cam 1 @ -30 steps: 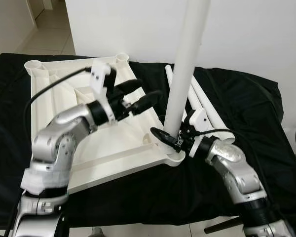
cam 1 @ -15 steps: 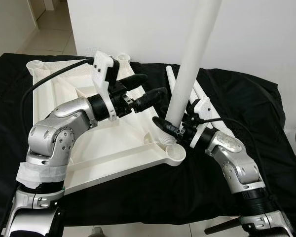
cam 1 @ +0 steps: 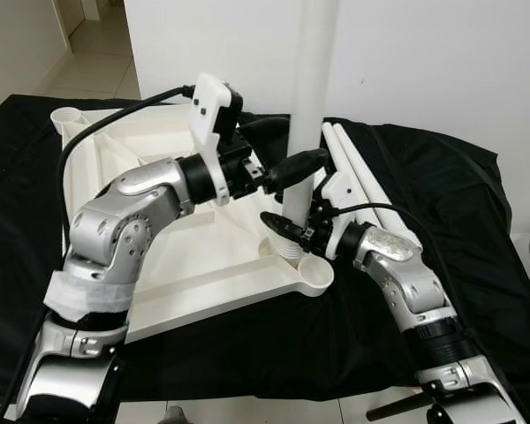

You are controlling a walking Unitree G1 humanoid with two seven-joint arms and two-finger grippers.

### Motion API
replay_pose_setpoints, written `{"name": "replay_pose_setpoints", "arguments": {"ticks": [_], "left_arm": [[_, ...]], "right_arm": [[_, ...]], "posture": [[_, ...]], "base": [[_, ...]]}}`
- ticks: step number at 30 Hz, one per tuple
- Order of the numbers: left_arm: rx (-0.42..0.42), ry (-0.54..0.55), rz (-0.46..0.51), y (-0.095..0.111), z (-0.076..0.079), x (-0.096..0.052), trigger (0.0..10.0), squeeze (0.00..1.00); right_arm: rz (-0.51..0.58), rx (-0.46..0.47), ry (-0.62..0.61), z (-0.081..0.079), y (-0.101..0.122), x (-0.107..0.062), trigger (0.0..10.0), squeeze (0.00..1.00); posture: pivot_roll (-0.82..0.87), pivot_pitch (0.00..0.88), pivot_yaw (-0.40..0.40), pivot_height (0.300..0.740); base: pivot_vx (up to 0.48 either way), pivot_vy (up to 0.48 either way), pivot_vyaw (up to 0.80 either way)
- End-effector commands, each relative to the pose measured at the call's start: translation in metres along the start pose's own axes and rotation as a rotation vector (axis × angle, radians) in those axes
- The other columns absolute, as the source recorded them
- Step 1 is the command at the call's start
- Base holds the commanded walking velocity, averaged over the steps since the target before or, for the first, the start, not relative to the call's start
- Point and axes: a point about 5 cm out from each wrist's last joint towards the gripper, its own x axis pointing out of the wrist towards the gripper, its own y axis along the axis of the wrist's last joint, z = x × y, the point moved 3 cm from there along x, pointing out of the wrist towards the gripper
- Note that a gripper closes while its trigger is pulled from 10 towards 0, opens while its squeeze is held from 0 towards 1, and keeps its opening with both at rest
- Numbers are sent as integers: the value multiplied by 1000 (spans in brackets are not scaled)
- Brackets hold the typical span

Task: Building children table

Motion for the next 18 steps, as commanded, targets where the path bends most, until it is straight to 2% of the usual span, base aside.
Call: {"name": "replay_pose_setpoints", "arguments": {"ticks": [1, 9, 11, 18], "left_arm": [[16, -113, 12, 6, 8, 8, 10000, 0], [34, -91, -10, 9, 0, 13, 10000, 0], [35, -97, -37, 7, -1, 13, 0, 0], [27, -96, -77, 5, -2, 13, 0, 0]], "right_arm": [[-9, -25, 19, -1, -1, 2, 10000, 0], [-33, -47, 20, -2, -7, 0, 10000, 0], [-39, -58, 9, 0, -8, -2, 10000, 0], [-35, -79, -14, 3, -6, -2, 10000, 0]], "posture": [[71, 0, -89, 740], [67, 0, -78, 740], [65, 0, -74, 740], [66, 0, -64, 740]], "base": [[0, 0, 0], [0, 0, 0], [0, 0, 0], [0, 0, 0]]}}
